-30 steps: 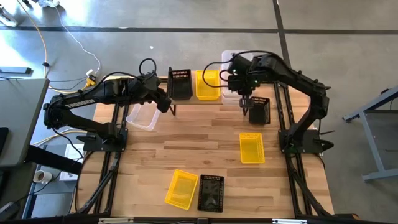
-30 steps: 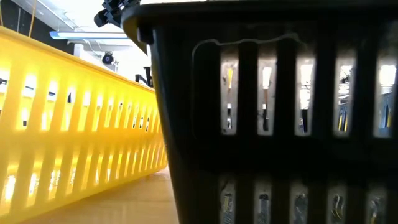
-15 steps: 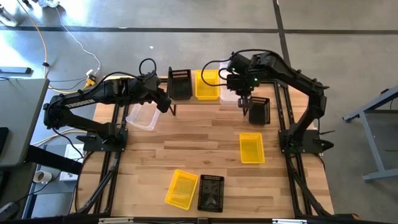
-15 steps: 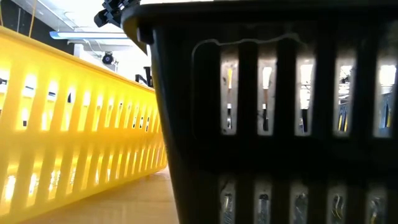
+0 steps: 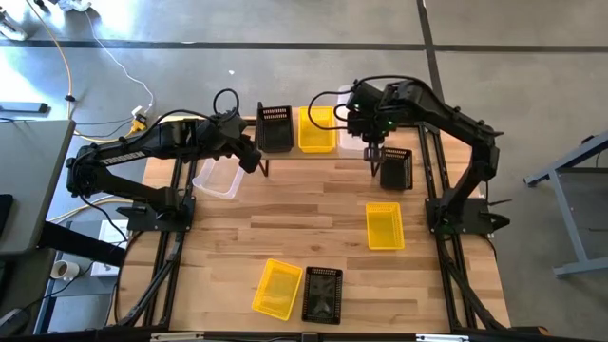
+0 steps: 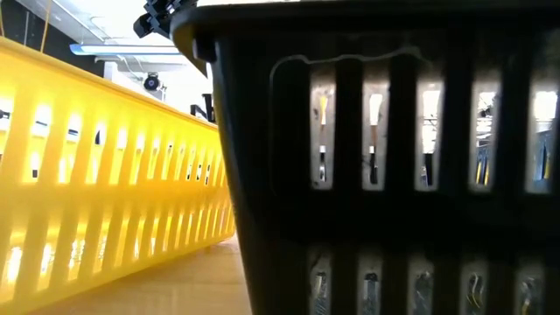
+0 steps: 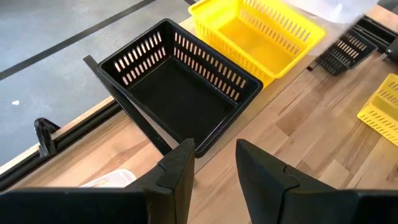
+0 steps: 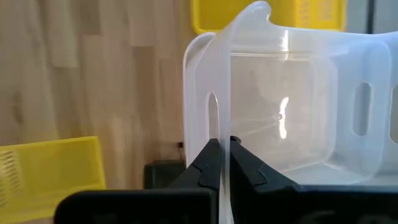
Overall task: Stack baskets on shelf by color
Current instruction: Stack the transparent bin on top of the transparent bin on the shelf, then stack the bottom yellow basket on top of the yellow basket on the shelf
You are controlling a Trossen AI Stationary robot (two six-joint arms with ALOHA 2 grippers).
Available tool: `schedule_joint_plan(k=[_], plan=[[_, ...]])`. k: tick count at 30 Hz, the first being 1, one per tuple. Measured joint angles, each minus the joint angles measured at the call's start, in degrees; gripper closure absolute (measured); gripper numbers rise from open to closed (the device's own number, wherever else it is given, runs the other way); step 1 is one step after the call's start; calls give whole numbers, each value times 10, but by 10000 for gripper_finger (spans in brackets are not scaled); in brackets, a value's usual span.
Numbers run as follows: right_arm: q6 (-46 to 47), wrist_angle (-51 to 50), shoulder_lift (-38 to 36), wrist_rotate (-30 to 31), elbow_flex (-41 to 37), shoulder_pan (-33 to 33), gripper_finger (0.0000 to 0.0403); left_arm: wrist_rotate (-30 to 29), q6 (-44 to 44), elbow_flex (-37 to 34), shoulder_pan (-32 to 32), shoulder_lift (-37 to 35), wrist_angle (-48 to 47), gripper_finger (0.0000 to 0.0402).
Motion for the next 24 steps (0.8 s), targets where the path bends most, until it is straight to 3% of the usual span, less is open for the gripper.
schedule_joint_plan(k=[4, 14, 20, 24], plan=[[2, 0, 7, 1, 0, -5, 389, 0, 0, 0, 0, 0, 0, 293], [-2, 0, 7, 6, 0, -2, 305, 0, 0, 0, 0, 0, 0, 293], [16, 0, -13, 16, 0, 7, 297, 2, 0, 0, 0, 0, 0, 294], [81, 0, -30, 4, 0, 15, 297, 5, -1, 0, 0, 0, 0, 294]])
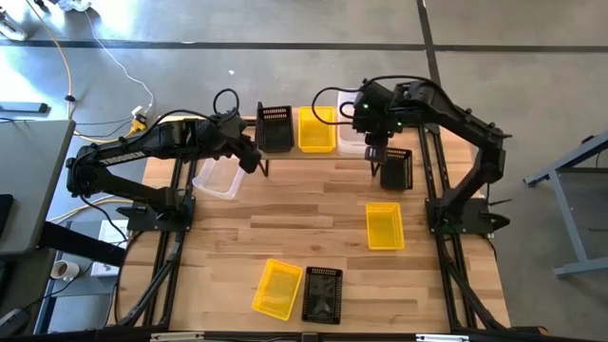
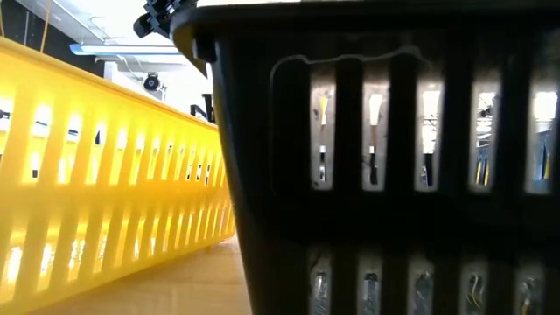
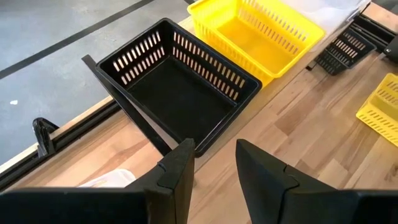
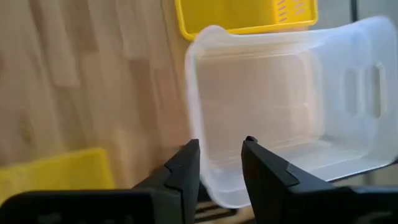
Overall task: Stack baskets on shelf by color
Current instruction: Stack the bottom yellow basket on top of the yellow basket on the shelf
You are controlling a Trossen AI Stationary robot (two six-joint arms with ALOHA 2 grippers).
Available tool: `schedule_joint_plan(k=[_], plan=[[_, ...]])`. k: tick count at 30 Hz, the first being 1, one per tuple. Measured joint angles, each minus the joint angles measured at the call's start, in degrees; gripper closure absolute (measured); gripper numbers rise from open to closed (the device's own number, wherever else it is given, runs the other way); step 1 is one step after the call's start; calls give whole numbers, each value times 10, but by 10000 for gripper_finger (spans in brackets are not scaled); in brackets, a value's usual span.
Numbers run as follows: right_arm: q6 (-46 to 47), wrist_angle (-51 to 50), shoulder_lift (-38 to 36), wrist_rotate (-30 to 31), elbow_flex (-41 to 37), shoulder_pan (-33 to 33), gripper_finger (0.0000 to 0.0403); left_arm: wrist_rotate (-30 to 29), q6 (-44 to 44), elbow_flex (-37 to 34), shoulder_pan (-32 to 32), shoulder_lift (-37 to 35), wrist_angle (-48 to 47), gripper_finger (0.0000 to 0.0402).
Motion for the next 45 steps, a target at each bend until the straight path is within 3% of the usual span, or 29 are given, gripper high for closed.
schedule_joint_plan(k=[6, 13, 21, 31, 45], plan=[[126, 0, -16, -61, 0, 22, 297, 44, 5, 0, 0, 0, -15, 293], [214, 1, -19, -49, -2, 76, 297, 82, 19, -34, -7, -5, -44, 293], [309, 0, -28, -45, -72, 141, 297, 168, -25, -106, -37, -35, -43, 293], [423, 8, -28, -43, -131, 232, 297, 181, -107, -121, -177, -47, -36, 293], [541, 23, -28, 7, -137, 312, 297, 171, -257, -121, -416, -30, 4, 293]])
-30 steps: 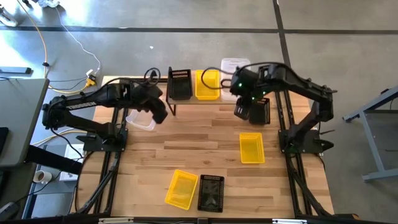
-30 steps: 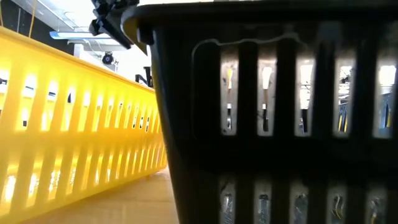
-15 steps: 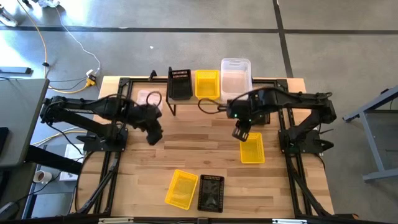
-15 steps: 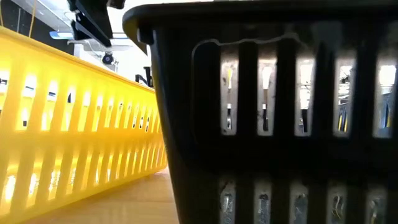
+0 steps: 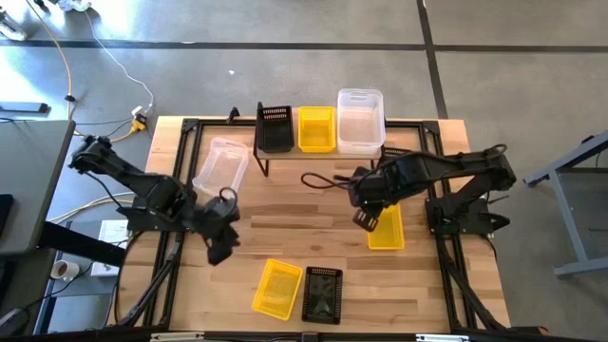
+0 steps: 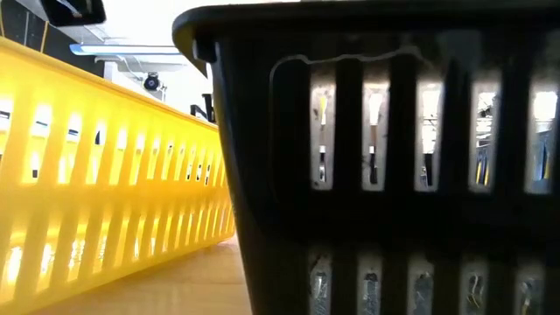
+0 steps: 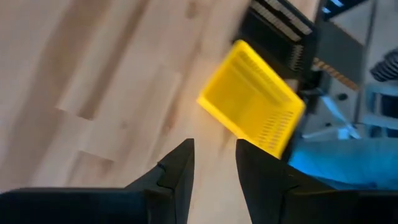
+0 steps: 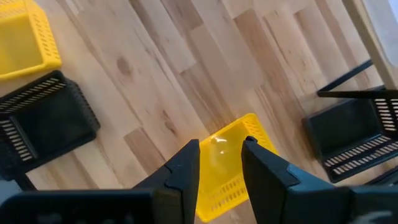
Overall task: Stack baskets on shelf by color
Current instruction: Stack the bottom yellow basket on top of the yellow basket on the shelf
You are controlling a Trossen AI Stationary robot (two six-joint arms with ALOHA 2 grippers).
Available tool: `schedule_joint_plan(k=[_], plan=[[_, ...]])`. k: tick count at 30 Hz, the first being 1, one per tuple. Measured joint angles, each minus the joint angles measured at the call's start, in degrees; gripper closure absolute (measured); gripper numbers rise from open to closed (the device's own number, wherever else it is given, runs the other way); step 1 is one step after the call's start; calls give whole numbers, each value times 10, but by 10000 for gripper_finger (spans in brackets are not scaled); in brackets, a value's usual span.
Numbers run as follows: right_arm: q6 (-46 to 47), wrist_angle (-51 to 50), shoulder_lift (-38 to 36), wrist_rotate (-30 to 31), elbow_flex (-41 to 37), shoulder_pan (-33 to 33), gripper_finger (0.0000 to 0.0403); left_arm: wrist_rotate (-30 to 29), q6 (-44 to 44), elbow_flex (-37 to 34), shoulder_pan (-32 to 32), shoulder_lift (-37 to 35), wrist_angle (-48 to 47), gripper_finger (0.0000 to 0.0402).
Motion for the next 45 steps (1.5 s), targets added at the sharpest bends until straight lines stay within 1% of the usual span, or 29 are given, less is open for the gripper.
schedule_joint_plan(k=[5, 11, 14, 16, 21, 26, 29, 31, 35, 37, 40, 45], plan=[[36, 5, 0, 20, 0, 14, 297, -3, -12, 0, -46, 8, 33, 285], [56, 14, 0, 40, 0, 24, 297, -4, -4, 0, -86, 32, 69, 248], [64, 31, 0, 56, 0, 23, 297, -4, 30, 0, -104, 55, 100, 236], [68, 45, 0, 60, 0, 18, 297, -16, 59, 1, -117, 76, 138, 235], [64, 69, 0, 62, 0, 10, 297, -56, 107, 0, -146, 134, 197, 242], [45, 70, 0, 68, 0, 7, 297, -59, 147, 0, -161, 186, 243, 247], [51, 77, 0, 71, 0, 5, 297, -58, 150, 1, -167, 215, 260, 247], [51, 89, 0, 71, 0, 1, 297, -58, 112, 1, -167, 231, 258, 247], [40, 110, 0, 71, 0, -2, 297, -57, -35, 1, -152, 257, 248, 247], [28, 121, 0, 71, 0, -1, 297, -60, -93, 0, -146, 267, 244, 247], [25, 130, 0, 70, 0, -1, 297, -59, -158, 0, -138, 287, 240, 247], [25, 131, 0, 70, 0, -1, 297, -57, -239, 0, -127, 319, 220, 248]])
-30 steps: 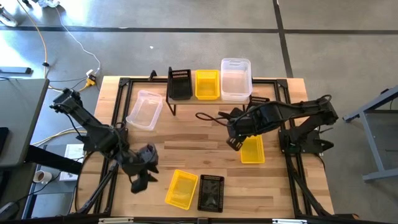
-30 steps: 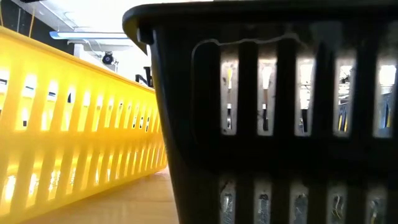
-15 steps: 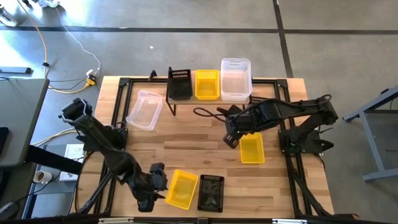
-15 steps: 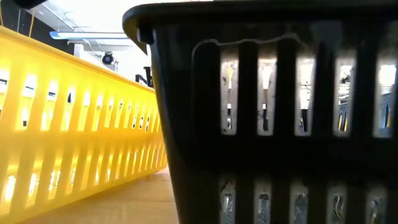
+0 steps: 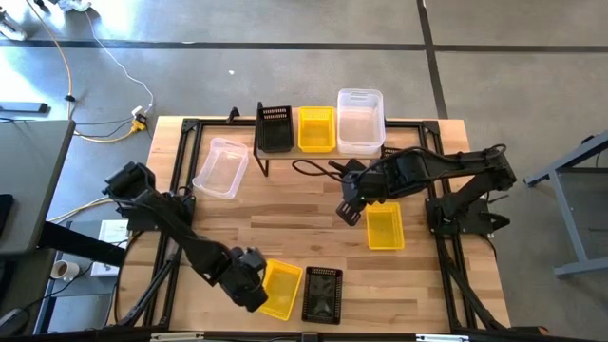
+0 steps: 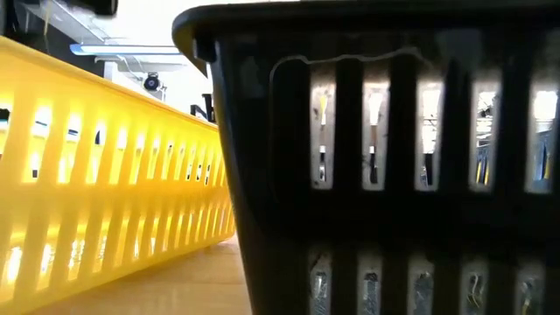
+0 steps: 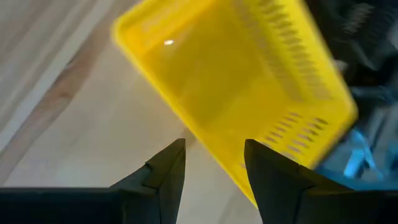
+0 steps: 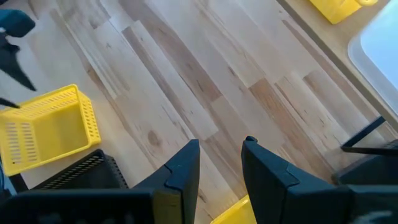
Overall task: Stack baskets on shelf by color
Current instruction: Stack the bottom yellow basket on top of the yellow basket on the shelf
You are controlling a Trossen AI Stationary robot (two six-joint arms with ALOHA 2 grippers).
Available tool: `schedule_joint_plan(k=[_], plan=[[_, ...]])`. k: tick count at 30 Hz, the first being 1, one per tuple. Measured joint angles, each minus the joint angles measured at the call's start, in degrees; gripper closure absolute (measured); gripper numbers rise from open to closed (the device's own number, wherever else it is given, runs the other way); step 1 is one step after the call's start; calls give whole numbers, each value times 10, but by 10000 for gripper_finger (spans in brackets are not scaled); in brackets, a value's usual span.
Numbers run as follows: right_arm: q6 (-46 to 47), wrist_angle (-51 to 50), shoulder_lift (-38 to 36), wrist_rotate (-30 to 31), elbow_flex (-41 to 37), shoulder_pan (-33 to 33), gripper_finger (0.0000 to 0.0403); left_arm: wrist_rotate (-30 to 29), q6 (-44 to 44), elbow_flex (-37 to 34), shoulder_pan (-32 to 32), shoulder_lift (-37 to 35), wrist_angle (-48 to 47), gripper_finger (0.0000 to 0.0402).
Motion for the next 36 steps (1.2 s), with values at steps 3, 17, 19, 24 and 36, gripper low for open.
schedule_joint_plan(k=[3, 17, 19, 24, 36], plan=[[0, 0, 0, 0, 0, 0, 297, -1, -37, 0, 4, 12, -19, 248], [-15, 3, 0, -4, 0, 0, 297, 5, -102, 0, 23, 29, -20, 313], [-15, 3, 0, -4, 0, 0, 297, 3, -109, 0, 27, 29, -18, 341], [-19, 3, 0, -4, 0, 0, 297, 1, -112, 0, 41, 29, -18, 393], [-35, 5, 0, -38, 0, 1, 297, -13, -35, 1, 101, -30, -38, 395]])
